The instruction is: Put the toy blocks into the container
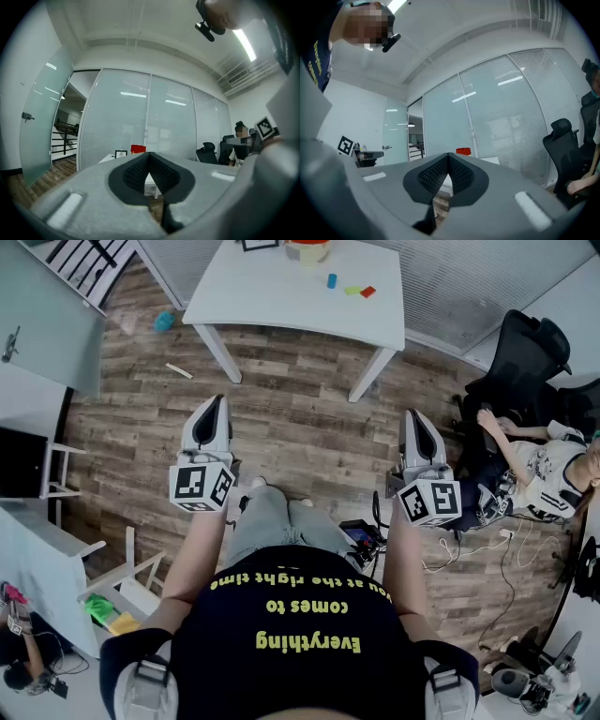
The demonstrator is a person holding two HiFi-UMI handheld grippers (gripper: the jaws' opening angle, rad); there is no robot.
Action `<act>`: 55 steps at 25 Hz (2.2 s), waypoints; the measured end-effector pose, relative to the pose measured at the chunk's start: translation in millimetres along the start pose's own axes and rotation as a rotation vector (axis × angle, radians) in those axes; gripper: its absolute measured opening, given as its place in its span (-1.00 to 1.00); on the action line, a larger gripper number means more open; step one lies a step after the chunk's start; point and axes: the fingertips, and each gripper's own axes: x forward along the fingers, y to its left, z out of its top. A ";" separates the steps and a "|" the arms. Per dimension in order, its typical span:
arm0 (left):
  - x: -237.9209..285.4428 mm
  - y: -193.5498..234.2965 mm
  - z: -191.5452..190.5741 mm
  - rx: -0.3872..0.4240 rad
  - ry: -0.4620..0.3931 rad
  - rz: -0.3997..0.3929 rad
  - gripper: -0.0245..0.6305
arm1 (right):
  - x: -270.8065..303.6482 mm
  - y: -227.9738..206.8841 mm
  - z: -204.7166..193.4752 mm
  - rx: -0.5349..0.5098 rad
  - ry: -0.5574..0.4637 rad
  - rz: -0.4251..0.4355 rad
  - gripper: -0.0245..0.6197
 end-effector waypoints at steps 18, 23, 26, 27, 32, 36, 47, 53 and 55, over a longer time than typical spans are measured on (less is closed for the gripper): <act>9.7 0.0 -2.3 -0.012 0.006 0.002 -0.93 | 9.3 1.5 0.8 0.036 -0.005 0.029 -0.91; 25.2 -0.6 -4.3 -0.012 0.011 -0.012 -0.93 | 19.3 -4.7 0.8 0.038 -0.005 0.025 -0.91; 39.4 4.2 -4.9 -0.015 0.010 -0.018 -0.93 | 29.8 -9.8 1.5 0.030 -0.007 0.022 -0.91; 45.0 5.9 -4.5 -0.016 0.009 -0.020 -0.93 | 33.8 -11.2 1.7 0.028 -0.005 0.022 -0.91; 71.9 17.8 -3.0 -0.021 0.001 -0.035 -0.93 | 55.5 -13.4 2.5 0.020 0.000 0.015 -0.91; 102.3 30.8 -1.2 -0.024 0.000 -0.050 -0.93 | 81.3 -21.9 3.5 0.015 -0.004 0.000 -0.91; 192.3 80.2 14.3 -0.037 -0.017 -0.099 -0.93 | 172.2 -28.4 12.5 0.002 -0.002 -0.034 -0.91; 233.6 112.1 14.4 -0.042 -0.004 -0.121 -0.93 | 221.8 -30.6 13.9 0.005 -0.006 -0.058 -0.91; 245.8 122.2 13.8 -0.047 -0.003 -0.126 -0.93 | 235.9 -31.2 12.5 0.005 -0.005 -0.065 -0.91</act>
